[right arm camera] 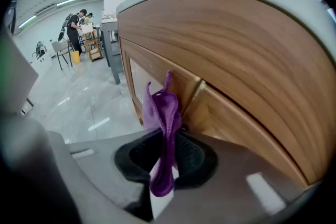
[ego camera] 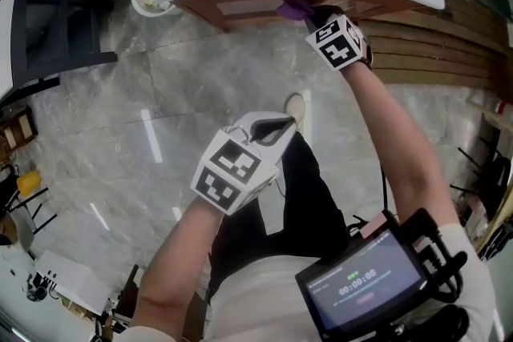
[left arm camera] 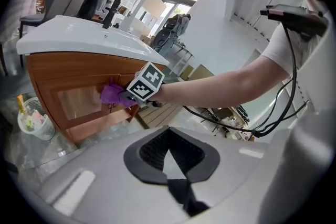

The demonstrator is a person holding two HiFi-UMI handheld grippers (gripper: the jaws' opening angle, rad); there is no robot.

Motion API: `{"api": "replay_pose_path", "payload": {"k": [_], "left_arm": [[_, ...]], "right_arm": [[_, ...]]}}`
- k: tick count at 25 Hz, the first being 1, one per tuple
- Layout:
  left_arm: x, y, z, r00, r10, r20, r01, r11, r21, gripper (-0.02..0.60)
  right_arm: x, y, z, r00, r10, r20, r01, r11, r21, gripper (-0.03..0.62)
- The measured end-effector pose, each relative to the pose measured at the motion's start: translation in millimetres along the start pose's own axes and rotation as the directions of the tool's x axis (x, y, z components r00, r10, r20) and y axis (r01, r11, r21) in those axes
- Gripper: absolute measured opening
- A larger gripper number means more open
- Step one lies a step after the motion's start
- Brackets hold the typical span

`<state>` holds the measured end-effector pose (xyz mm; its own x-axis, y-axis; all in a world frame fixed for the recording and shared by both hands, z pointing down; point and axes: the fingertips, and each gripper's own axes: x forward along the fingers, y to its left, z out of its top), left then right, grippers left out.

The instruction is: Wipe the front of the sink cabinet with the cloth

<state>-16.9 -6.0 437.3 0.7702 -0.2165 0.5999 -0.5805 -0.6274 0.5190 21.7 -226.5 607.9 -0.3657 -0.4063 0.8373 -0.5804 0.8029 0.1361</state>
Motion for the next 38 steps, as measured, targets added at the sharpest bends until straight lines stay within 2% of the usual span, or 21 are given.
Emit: {"api": "replay_pose_path", "payload": {"k": [16, 27, 34, 38], "left_arm": [[98, -38, 46, 0.996, -0.068, -0.058, 0.071, 0.996, 0.049, 0.008], [123, -45, 64, 0.994, -0.083, -0.071, 0.088, 0.994, 0.072, 0.008], [108, -39, 57, 0.996, -0.066, -0.059, 0.070, 0.996, 0.061, 0.008], [70, -29, 39, 0.998, -0.047, -0.035, 0.049, 0.997, 0.052, 0.008]], "right_arm": [[-42, -137, -131, 0.989, -0.113, -0.096, 0.121, 0.990, 0.079, 0.055], [-70, -198, -196, 0.966, -0.179, -0.186, 0.199, 0.975, 0.097, 0.055], [-81, -200, -222, 0.943, -0.212, -0.258, 0.251, 0.959, 0.130, 0.055], [-86, -154, -208, 0.944, -0.212, -0.253, 0.251, 0.959, 0.134, 0.055]]}}
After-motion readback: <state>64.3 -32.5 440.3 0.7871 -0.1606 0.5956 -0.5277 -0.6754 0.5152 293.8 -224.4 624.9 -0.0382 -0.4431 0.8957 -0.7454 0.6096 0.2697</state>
